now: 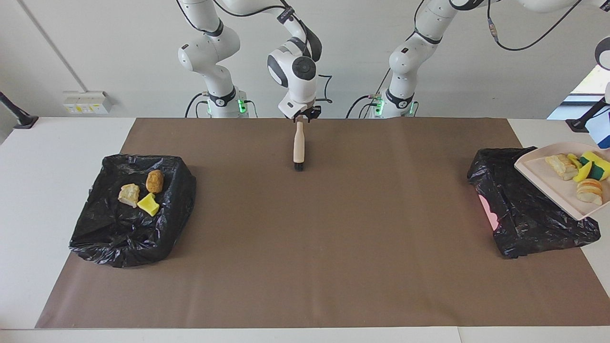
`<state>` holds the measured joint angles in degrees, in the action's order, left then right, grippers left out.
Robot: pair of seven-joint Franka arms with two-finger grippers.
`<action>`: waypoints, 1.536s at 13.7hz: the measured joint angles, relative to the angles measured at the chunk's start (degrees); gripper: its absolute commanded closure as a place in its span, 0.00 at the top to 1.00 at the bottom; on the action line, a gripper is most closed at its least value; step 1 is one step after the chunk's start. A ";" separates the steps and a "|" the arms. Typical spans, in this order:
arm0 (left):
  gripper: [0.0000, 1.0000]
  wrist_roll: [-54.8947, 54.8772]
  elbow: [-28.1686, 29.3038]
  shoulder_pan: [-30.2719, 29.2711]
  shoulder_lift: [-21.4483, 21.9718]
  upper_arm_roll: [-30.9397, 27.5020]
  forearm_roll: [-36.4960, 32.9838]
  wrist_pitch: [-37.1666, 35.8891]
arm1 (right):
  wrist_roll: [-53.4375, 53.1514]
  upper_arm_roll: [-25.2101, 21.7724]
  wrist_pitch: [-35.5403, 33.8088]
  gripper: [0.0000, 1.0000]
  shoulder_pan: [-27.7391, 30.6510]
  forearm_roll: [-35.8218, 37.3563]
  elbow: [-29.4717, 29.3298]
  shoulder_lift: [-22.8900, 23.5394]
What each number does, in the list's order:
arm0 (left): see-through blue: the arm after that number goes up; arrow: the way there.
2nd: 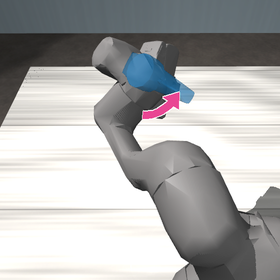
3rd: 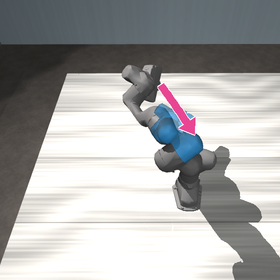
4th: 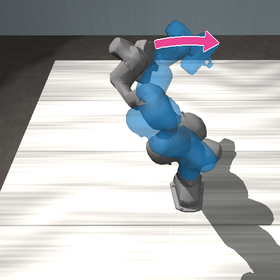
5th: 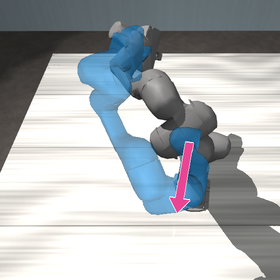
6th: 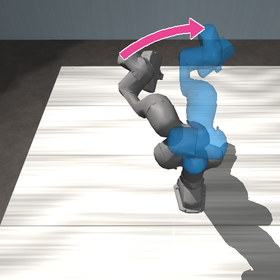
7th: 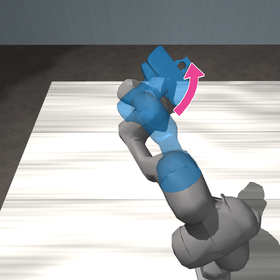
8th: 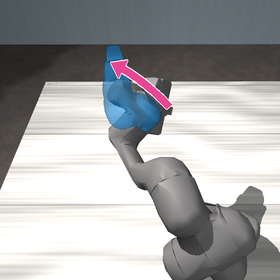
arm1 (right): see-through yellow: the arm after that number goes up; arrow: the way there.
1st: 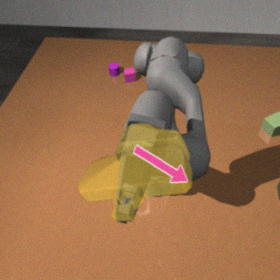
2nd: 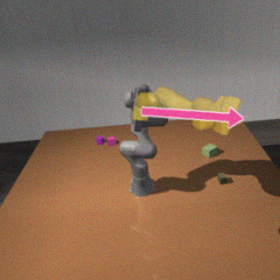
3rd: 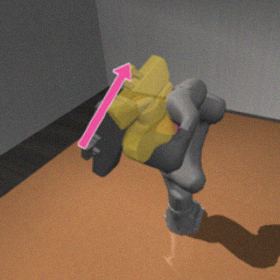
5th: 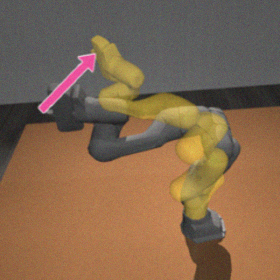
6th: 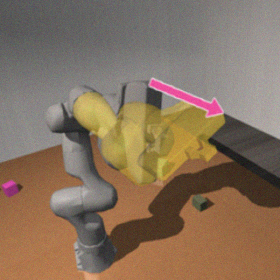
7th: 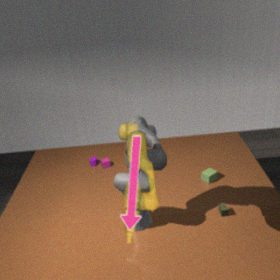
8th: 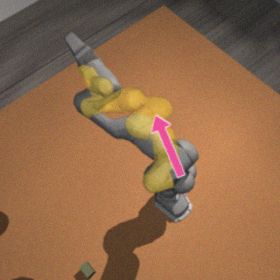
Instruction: Sweep and dump trash in bin
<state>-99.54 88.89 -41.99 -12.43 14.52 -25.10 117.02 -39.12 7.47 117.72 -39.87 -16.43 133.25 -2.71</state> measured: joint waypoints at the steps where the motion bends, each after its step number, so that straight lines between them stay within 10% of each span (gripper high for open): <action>1: 0.00 0.01 0.19 -0.04 -0.42 0.01 -2.41 0.67 | 0.05 -0.08 0.09 1.00 1.42 0.08 -1.93 0.39; 12: 0.00 2.66 2.46 2.66 0.27 0.84 -24.96 -0.09 | 10.91 -0.77 -0.04 1.00 20.49 17.57 -14.06 0.92; 21: 0.00 3.40 2.39 3.26 7.55 0.93 -14.42 -3.15 | 18.29 -1.06 -13.65 1.00 31.70 18.01 -29.63 -0.98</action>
<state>-96.13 91.28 -38.73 -4.89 15.45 -39.52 113.87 -20.83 6.40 104.07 -8.17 1.58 103.62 -3.69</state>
